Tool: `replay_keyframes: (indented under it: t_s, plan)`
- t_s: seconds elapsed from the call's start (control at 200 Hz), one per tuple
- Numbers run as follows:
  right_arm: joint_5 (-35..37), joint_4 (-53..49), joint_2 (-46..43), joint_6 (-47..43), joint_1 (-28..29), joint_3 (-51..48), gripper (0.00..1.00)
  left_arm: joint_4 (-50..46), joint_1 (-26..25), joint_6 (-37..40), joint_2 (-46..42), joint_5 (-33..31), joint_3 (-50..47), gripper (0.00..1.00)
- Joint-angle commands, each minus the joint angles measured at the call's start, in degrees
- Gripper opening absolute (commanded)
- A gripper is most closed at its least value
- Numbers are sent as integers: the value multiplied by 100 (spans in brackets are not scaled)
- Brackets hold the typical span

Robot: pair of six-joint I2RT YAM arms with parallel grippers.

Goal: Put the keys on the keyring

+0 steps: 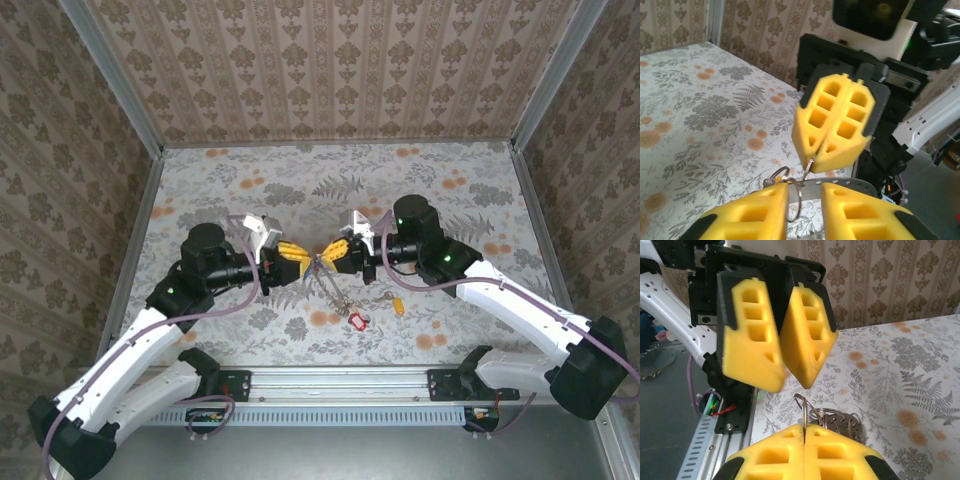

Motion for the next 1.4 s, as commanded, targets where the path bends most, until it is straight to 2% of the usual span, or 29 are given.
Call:
replay_keyframes:
  t_s: [0.0,0.07,0.145,0.215,0.415,0.515,0.635,0.935,1.395]
  plan:
    - [-382,389,-214,305,-72,-93,0,-332,-67,462,-167,43,326,37]
    - [-467,507,-283,449,-124,-137,0,-410,-78,542,-197,64,427,49]
    - [-533,624,-368,540,-161,-176,0,-468,-103,614,-204,149,539,55]
    - [-582,656,-430,554,-178,-179,0,-490,-135,695,-190,201,612,54]
    - [-656,630,-488,537,-203,-121,0,-578,-331,930,18,515,784,38]
    - [-709,677,-488,564,-205,-108,0,-693,-408,1019,171,509,810,35]
    - [-826,735,-514,589,-205,-116,0,-667,-451,1064,308,451,800,40]
    - [-939,643,-664,559,-205,-157,0,-537,-482,1155,658,473,920,46]
    - [-1002,615,-603,580,-196,-129,0,-263,-482,1207,708,473,1001,47]
